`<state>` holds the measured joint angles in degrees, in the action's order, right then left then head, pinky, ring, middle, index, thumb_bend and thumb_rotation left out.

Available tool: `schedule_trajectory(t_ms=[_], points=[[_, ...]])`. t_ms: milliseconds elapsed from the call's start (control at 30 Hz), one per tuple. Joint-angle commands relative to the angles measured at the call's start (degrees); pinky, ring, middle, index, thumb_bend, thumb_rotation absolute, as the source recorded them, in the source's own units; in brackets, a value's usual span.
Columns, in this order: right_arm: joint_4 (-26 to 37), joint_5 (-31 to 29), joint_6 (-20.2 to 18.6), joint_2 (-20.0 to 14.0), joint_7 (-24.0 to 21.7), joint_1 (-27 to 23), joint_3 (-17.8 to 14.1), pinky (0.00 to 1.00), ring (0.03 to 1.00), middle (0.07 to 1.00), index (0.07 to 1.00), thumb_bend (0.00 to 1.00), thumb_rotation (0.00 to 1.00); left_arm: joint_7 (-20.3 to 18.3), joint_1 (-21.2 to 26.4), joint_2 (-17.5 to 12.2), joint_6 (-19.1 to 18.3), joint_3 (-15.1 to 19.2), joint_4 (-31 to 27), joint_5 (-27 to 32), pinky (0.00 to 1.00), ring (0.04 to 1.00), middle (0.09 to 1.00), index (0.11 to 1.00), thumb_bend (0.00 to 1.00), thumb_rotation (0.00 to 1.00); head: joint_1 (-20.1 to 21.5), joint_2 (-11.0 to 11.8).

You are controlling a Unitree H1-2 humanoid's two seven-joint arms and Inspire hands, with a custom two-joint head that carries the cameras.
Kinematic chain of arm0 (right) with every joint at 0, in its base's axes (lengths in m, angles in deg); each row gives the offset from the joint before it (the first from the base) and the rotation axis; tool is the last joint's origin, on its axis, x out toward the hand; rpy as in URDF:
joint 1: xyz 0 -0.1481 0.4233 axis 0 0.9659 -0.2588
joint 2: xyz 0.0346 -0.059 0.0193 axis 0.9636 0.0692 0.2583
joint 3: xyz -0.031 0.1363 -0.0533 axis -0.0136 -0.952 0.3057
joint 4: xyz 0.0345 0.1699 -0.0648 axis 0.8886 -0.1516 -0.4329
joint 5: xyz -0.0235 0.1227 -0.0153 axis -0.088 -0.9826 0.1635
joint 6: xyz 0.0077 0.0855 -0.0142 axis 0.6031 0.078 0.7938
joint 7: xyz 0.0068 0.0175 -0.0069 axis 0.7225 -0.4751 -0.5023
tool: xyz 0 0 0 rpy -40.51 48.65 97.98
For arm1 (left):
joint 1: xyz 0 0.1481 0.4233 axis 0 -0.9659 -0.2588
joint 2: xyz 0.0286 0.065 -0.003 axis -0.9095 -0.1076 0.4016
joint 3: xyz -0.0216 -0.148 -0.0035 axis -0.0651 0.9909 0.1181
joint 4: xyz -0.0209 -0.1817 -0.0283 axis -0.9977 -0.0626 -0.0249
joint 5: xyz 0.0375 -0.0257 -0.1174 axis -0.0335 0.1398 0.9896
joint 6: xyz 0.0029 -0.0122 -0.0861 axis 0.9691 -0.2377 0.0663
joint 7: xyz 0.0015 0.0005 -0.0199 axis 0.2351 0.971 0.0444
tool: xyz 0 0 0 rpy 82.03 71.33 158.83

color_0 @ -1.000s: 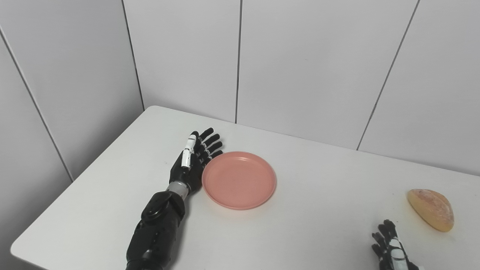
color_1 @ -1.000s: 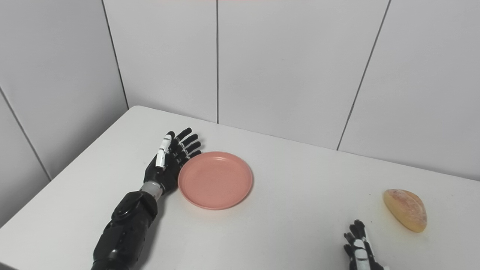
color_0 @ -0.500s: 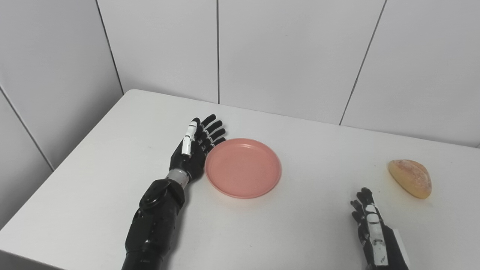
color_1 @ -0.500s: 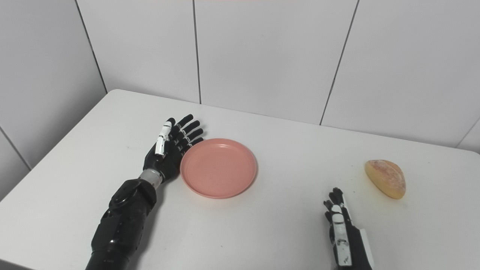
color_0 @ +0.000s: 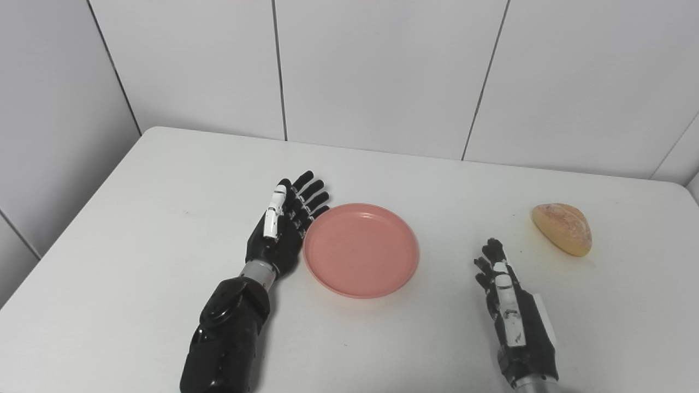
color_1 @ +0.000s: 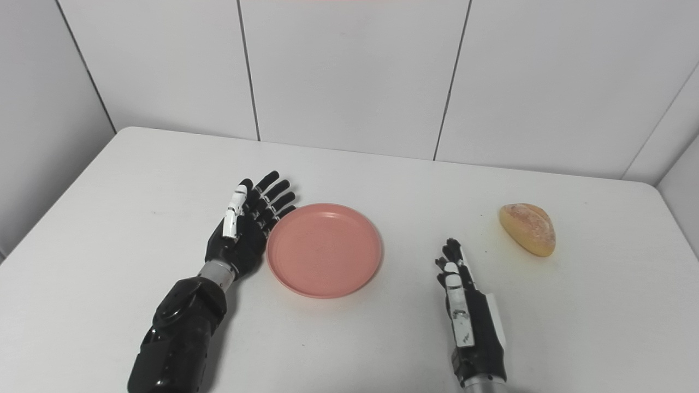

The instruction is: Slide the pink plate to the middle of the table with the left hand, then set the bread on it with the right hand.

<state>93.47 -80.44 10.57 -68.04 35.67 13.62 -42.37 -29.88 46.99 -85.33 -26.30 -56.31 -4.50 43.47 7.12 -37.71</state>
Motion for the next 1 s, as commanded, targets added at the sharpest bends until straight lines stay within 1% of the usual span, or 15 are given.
schedule_trajectory(t_ms=[0,167,233,300,700,967], points=[[1.7,0.71,0.19,0.78,0.37,-1.38,0.43,0.97,0.957,0.971,0.967,0.26,1.0,-0.31,-0.79,0.45,-1.49,-0.71,-1.17,-0.18,0.89,0.885,0.892,0.874,0.38,1.0,0.51,-0.05],[1.46,1.57,0.28,1.32,0.88,-1.63,0.88,0.96,0.955,0.968,0.967,0.26,1.0,0.62,-3.56,1.45,-1.59,-2.23,-5.2,-1.57,0.89,0.885,0.89,0.871,0.38,1.0,1.58,-0.14],[1.44,1.69,0.29,1.42,1.02,-1.66,0.91,0.96,0.953,0.966,0.966,0.25,1.0,0.8,-3.97,1.5,-1.84,-2.42,-5.76,-1.83,0.89,0.888,0.893,0.873,0.37,1.0,1.72,-0.16],[1.52,1.91,0.25,1.6,1.21,-1.66,0.98,0.96,0.953,0.965,0.965,0.24,1.0,0.64,-4.4,1.63,-1.92,-2.39,-5.95,-1.7,0.88,0.886,0.891,0.873,0.37,1.0,2.5,-0.3],[1.36,3.05,0.31,1.94,1.61,-2.02,0.95,0.96,0.95,0.962,0.964,0.22,1.0,-0.1,-5.32,2.19,-1.08,-2.45,-5.12,-1.52,0.9,0.894,0.897,0.877,0.37,1.0,3.32,-0.28],[2.45,4.7,-0.05,1.87,1.85,-1.68,1.28,0.95,0.942,0.955,0.956,0.22,1.0,0.14,-6.15,2.44,-0.36,-2.63,-5.33,-2.31,0.88,0.88,0.884,0.865,0.37,1.0,6.17,0.78]])
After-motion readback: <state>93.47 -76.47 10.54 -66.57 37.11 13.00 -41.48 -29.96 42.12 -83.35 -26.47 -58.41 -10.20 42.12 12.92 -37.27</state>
